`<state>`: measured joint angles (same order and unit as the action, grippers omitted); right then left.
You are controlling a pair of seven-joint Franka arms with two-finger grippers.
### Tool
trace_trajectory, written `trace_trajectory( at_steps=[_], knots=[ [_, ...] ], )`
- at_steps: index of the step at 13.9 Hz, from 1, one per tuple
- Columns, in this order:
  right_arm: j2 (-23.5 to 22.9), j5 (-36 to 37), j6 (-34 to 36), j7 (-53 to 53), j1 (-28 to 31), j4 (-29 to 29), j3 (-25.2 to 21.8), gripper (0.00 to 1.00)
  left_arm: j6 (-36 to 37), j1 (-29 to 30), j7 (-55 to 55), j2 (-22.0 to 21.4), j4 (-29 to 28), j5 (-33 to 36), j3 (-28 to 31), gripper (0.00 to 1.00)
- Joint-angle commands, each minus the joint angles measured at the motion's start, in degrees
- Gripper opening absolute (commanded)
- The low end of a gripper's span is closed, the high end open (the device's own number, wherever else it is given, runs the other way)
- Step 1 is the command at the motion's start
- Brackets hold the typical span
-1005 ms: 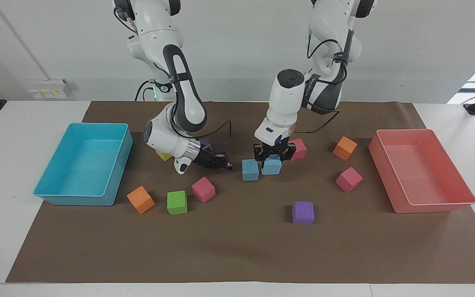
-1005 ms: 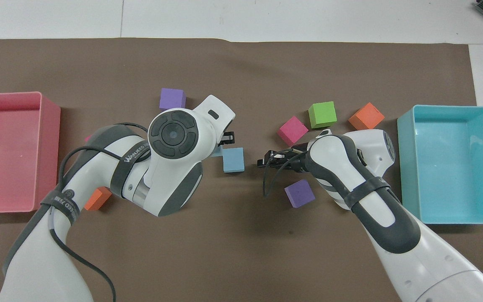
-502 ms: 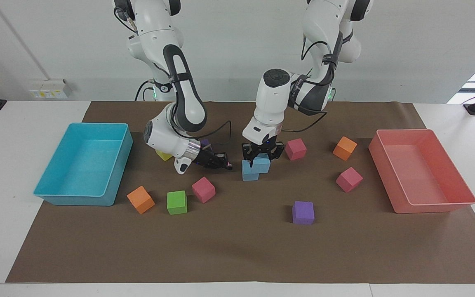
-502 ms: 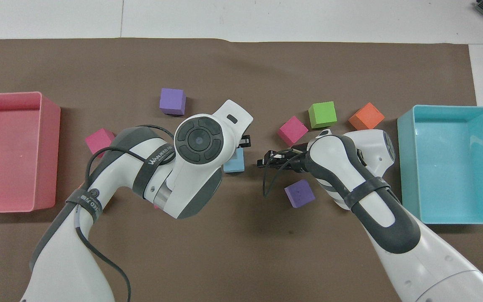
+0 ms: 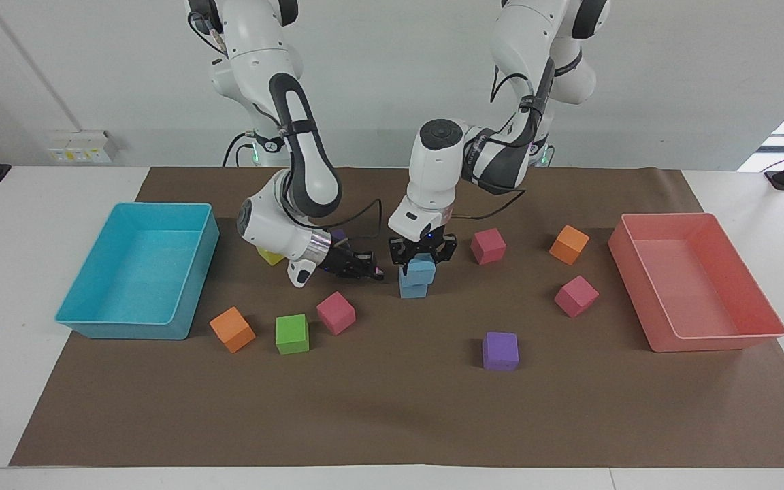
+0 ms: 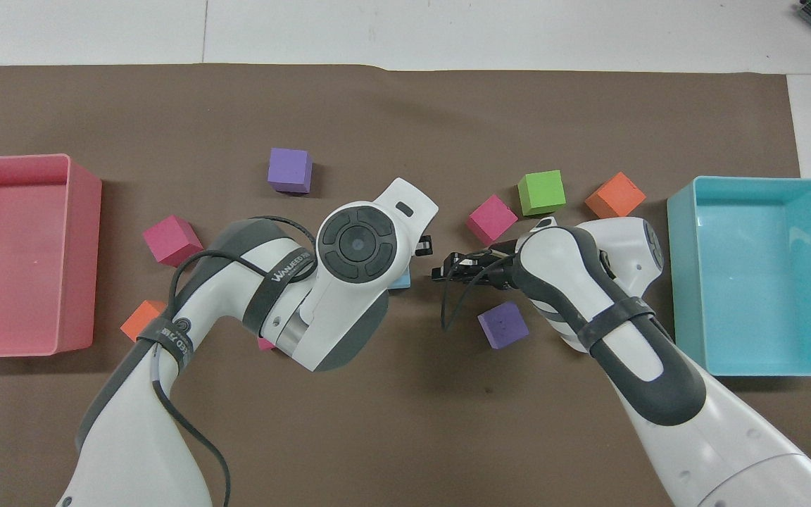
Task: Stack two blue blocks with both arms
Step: 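Carry the held blue cube with the left gripper toward the center cube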
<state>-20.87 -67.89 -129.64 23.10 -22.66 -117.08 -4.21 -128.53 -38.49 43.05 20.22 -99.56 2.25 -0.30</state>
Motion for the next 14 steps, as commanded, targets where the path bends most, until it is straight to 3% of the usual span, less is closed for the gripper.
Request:
trace_trajectory(
  at_steps=[1,14],
  knots=[
    [-0.1,-2.2,-0.4,1.9,0.4,-0.3,0.4,0.00,0.8,-1.1,1.5,1.1,1.5,1.0,0.8,0.00],
    [-0.1,-2.2,-0.6,1.8,0.2,-0.2,0.4,0.00,1.6,-1.3,1.4,1.9,1.0,1.2,0.8,0.00]
  ],
)
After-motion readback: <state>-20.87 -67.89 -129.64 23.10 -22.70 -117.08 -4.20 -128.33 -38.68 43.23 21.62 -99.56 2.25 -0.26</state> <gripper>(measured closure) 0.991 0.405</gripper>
